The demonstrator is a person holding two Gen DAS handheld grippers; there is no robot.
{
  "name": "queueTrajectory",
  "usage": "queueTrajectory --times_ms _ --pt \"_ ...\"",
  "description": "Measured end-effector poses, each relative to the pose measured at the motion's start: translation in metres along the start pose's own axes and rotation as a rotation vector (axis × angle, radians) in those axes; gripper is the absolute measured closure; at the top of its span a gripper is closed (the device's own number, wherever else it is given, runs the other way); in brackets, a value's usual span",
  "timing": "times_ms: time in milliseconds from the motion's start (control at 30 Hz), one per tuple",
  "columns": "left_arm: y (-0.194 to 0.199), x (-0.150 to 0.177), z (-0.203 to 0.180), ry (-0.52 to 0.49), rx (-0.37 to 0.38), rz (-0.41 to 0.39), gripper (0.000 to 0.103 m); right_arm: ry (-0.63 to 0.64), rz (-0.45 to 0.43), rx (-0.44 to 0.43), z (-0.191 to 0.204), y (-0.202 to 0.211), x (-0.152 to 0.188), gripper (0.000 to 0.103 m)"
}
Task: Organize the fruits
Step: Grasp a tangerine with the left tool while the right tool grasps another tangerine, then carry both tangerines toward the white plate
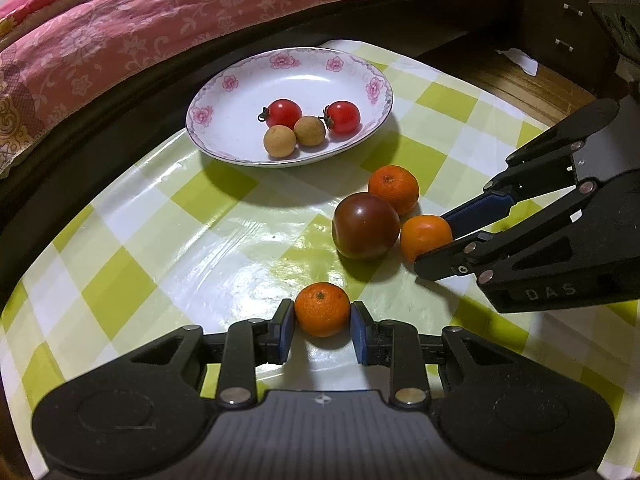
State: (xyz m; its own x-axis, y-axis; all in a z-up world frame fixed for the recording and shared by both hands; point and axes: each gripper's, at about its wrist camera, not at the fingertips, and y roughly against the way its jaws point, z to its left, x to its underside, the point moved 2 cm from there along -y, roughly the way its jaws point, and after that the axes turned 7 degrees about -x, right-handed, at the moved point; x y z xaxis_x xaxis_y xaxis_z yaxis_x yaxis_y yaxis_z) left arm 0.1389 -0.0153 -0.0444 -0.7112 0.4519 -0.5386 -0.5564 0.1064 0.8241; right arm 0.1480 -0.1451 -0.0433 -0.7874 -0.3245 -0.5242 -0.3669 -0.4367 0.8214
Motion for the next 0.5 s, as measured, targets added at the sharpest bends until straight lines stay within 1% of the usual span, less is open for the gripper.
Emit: queueTrajectory --times_ms 200,500 --pt "0.0013 -0.0016 -0.0039 -0.020 -0.015 0.008 0.066 0.008 0.001 0.010 0.0013 -0.0008 -0.0018 0.078" --pt "0.0037 -0.0053 -0.0021 -0.012 -0.044 0.004 0.067 0.013 -0.007 0.014 0.0043 0.0053 -0.0028 0.078"
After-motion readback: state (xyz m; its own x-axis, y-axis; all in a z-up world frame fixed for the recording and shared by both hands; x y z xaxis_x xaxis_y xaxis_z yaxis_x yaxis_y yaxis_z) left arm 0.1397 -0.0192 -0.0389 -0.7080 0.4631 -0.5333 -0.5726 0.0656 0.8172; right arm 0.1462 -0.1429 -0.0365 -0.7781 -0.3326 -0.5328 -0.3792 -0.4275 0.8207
